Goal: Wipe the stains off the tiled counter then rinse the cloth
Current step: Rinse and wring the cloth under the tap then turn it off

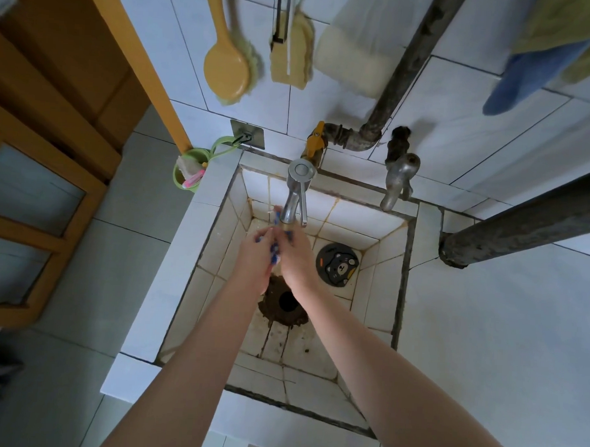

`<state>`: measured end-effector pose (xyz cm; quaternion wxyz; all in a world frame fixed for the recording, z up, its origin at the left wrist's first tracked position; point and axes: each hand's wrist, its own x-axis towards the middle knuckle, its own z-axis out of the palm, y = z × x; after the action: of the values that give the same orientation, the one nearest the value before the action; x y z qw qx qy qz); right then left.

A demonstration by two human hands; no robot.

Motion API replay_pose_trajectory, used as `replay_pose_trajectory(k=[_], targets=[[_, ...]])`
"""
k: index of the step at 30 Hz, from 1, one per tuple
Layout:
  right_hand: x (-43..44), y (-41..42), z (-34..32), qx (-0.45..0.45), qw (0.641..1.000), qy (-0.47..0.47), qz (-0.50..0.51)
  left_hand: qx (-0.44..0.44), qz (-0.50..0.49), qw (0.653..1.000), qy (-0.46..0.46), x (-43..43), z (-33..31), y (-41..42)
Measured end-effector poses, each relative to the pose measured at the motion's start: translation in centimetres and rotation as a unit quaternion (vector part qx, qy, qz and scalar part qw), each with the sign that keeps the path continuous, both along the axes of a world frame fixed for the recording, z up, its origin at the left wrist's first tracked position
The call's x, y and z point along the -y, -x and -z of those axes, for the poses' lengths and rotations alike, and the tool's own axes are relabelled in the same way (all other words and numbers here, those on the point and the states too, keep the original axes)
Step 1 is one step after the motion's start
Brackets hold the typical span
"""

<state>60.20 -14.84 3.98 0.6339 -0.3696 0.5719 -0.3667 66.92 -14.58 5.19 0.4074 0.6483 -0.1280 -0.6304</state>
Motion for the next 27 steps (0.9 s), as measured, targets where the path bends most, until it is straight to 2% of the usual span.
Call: replay_pose_trajectory(k=[2, 5, 9, 13, 15, 18, 23, 27], targets=[[0.9, 0.4, 0.6, -0.076, 0.997, -0.001, 0.003, 0.014, 0.009, 1.0, 0.016, -0.2, -0.1, -0.2], [1.9, 1.0, 0.8, -0.129, 0.992, -0.014, 0.008, 0.015, 0.02, 1.0, 0.017, -0.2, -0.1, -0.9], [1.9, 1.0, 0.0, -0.067, 0.992, -0.065, 0.081, 0.0, 0.013, 1.0, 0.002, -0.3, -0.2, -1.2], [0.5, -0.3, 0.0, 0.073, 0.996, -0.059, 0.001, -0.03, -0.013, 0.999, 0.023, -0.4, -0.8, -0.5], [0.1, -1.1, 0.9, 0.084, 0.996, -0.031, -0.029, -0.02, -0.01, 0.999, 0.038, -0.4, -1.2, 0.0], [0.3, -1.5, 1.4, 0.093, 0.995, -0.013, -0.025, 0.051, 0.031, 0.996, 0.07, -0.8, -1.3, 0.2], [2.3, -0.1, 1.0, -0.051, 0.995, -0.059, 0.067, 0.079, 0.084, 0.991, 0.066, -0.8, -1.3, -0.2], [2.7, 0.7, 0.1, -0.074, 0.989, -0.094, 0.092, 0.06, 0.083, 0.993, 0.053, -0.9, -1.2, -0.2]])
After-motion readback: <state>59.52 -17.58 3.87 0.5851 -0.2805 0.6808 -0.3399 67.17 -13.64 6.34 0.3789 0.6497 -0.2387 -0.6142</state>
